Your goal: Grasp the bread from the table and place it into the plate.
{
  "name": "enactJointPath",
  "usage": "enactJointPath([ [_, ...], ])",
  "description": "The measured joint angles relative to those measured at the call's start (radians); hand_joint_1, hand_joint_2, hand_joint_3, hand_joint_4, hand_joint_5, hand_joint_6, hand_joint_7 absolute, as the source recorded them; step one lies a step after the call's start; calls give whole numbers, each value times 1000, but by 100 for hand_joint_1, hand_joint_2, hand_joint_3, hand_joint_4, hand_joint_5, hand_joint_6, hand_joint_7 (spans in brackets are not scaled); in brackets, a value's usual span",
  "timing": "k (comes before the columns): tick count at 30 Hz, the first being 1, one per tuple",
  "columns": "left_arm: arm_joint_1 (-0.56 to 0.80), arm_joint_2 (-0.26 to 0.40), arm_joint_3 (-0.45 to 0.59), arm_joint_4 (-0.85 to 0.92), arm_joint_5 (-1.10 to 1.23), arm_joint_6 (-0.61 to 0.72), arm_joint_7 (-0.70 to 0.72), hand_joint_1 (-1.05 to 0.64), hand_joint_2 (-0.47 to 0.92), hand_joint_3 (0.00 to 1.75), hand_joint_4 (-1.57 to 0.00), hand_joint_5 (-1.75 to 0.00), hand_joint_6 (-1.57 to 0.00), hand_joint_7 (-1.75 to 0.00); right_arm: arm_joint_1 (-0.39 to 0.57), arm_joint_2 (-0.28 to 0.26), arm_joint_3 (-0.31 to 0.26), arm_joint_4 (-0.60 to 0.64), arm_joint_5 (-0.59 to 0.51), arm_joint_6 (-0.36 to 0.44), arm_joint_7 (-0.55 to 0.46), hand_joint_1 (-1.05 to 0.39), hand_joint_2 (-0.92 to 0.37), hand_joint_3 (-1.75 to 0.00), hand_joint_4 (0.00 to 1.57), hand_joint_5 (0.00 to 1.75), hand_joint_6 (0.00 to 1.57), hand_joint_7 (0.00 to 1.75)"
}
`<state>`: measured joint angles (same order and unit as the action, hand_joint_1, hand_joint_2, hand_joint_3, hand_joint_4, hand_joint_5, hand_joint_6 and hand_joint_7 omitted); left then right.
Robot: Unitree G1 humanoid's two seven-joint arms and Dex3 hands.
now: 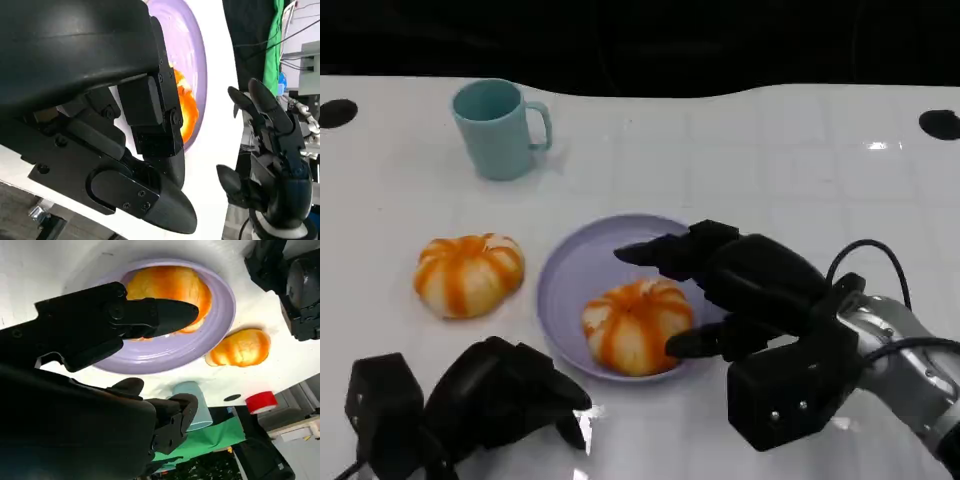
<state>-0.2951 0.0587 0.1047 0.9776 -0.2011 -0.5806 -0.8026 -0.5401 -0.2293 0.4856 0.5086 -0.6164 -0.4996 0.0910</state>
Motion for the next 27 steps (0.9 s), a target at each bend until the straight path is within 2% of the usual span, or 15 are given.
enactJointPath([
  [2, 0, -1, -1, -2, 0, 5, -1, -105, 82, 0, -126, -83, -157, -6, 23, -11, -19, -29, 24, -10, 2, -87, -92, -45, 7, 64, 11, 34],
  [5, 3, -1, -1, -6, 1, 12, -1, -105, 84, 1, -127, -84, -157, -5, 70, -27, -63, -86, 69, -48, -15, -75, -92, -38, 34, 86, 39, 48],
  [9, 5, -1, -4, -7, 5, 0, 3, -105, 84, 1, -126, -85, -157, -5, 158, -29, -124, -111, 115, -129, -90, -67, -92, -35, 56, 108, 56, 61],
  [12, 7, -1, -5, -7, 7, -3, 8, -104, 83, 0, -125, -85, -156, -4, 214, -31, -152, -113, 141, -162, -106, -62, -92, -35, 60, 156, 51, 105],
  [13, 7, -1, -5, -7, 8, -4, 9, -103, 83, 0, -125, -85, -156, -4, 229, -32, -159, -114, 157, -177, -106, -61, -92, -35, 61, 162, 50, 111],
  [15, 8, -2, -5, -7, 6, -4, 8, -103, 83, 0, -125, -85, -156, -4, 250, -33, -180, -114, 187, -208, -106, -60, -92, -35, 62, 167, 50, 116],
  [16, 8, -2, -4, -7, 5, -4, 8, -104, 84, 0, -125, -86, -157, -4, 255, -35, -187, -114, 198, -218, -106, -59, -92, -37, 66, 171, 54, 137],
  [18, 7, -4, -5, -7, 5, -7, 8, -105, 84, 0, -125, -87, -157, -4, 274, -42, -203, -116, 233, -243, -99, -58, -92, -39, 69, 174, 55, 149],
  [23, 11, -3, -6, -7, 5, -20, 9, -105, 84, 0, -125, -89, -157, -4, 316, -58, -230, -116, 276, -267, -76, -58, -92, -39, 69, 175, 55, 153],
  [25, 11, -4, -6, -7, 6, -21, 9, -105, 84, 0, -124, -89, -157, -4, 318, -58, -233, -117, 279, -271, -69, -56, -92, -38, 73, 175, 61, 158],
  [27, 11, -9, -7, -7, 9, -28, 10, -105, 84, 0, -124, -89, -157, -4, 357, -60, -253, -137, 351, -282, -40, -54, -92, -37, 75, 175, 63, 161],
])
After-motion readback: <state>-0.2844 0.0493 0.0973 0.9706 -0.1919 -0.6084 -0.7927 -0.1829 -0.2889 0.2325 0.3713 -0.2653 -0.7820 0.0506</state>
